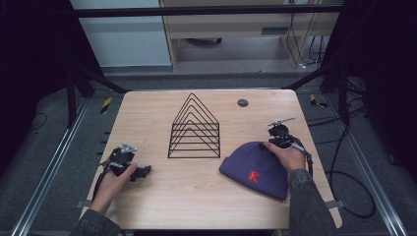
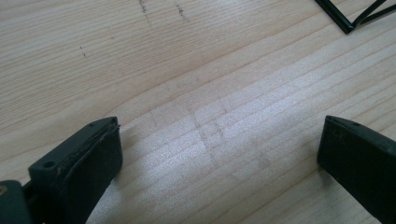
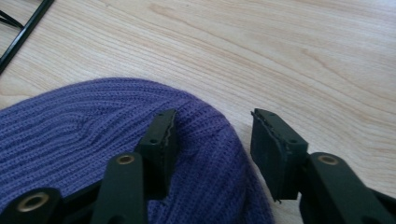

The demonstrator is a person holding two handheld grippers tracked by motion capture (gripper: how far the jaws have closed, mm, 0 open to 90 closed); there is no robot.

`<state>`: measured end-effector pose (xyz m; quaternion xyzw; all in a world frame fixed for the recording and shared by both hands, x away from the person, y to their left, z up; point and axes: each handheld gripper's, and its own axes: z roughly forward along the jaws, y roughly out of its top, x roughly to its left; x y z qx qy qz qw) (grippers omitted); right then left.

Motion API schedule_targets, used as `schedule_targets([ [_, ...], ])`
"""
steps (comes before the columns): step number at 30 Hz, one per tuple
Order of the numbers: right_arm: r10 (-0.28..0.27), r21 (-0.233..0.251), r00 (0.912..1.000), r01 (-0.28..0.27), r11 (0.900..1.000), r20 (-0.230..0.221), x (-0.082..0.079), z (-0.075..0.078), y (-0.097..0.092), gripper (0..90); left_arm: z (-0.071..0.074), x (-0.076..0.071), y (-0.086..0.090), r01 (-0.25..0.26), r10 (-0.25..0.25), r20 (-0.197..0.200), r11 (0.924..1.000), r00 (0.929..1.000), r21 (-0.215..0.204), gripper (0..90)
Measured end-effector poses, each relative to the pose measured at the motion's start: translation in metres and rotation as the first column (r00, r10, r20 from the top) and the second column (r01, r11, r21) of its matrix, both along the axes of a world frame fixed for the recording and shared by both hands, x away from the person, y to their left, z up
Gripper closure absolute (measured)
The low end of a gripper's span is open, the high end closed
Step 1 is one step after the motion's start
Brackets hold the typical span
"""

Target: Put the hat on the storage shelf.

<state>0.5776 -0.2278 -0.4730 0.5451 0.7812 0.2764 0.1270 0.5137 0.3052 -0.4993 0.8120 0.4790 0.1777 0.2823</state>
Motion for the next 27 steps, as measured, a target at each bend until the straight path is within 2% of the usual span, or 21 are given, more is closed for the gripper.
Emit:
schedule_targets([
  [5, 0.019, -0.012, 0.9997, -0.019, 0.9997, -0.014, 0.001, -0.002, 0.003, 57.4, 0.000, 0.000, 0.000, 0.001, -0.001, 0.000, 1.0000, 1.0000, 0.000, 0.0],
  [7, 0.033, -0.027, 0.9994, -0.033, 0.9991, -0.014, 0.000, -0.002, 0.004, 62.7, 0.000, 0.000, 0.000, 0.001, -0.001, 0.000, 1.0000, 1.0000, 0.001, 0.0],
  [9, 0.061, -0.066, 0.9981, -0.061, 0.9960, 0.008, -0.001, 0.000, 0.005, 68.1, 0.000, 0.000, 0.000, -0.002, 0.002, -0.003, 1.0000, 1.0000, -0.002, 0.0],
  [11, 0.078, -0.077, 0.9968, -0.076, 0.9941, 0.016, -0.002, -0.001, 0.007, 73.6, 0.000, 0.000, 0.000, -0.003, 0.003, -0.002, 1.0000, 1.0000, -0.001, 0.0],
  [16, 0.077, -0.057, 0.9968, -0.076, 0.9955, 0.021, -0.006, 0.006, 0.007, 79.1, 0.000, 0.000, 0.000, -0.002, 0.002, 0.001, 1.0000, 1.0000, 0.000, 0.0],
  [19, 0.092, -0.035, 0.9947, -0.090, 0.9953, 0.047, -0.011, 0.016, 0.005, 79.6, 0.000, 0.000, 0.000, -0.001, 0.001, 0.001, 1.0000, 1.0000, 0.000, 0.0],
  [23, 0.105, 0.021, 0.9902, -0.107, 0.9941, 0.093, -0.024, 0.034, 0.003, 79.7, 0.000, 0.000, 0.000, -0.001, 0.001, 0.003, 1.0000, 1.0000, -0.001, 0.0],
  [27, 0.140, 0.044, 0.9791, -0.148, 0.9880, 0.148, -0.042, 0.052, 0.003, 79.9, -0.001, -0.001, 0.000, -0.004, 0.004, 0.004, 1.0000, 1.0000, -0.005, 0.0],
])
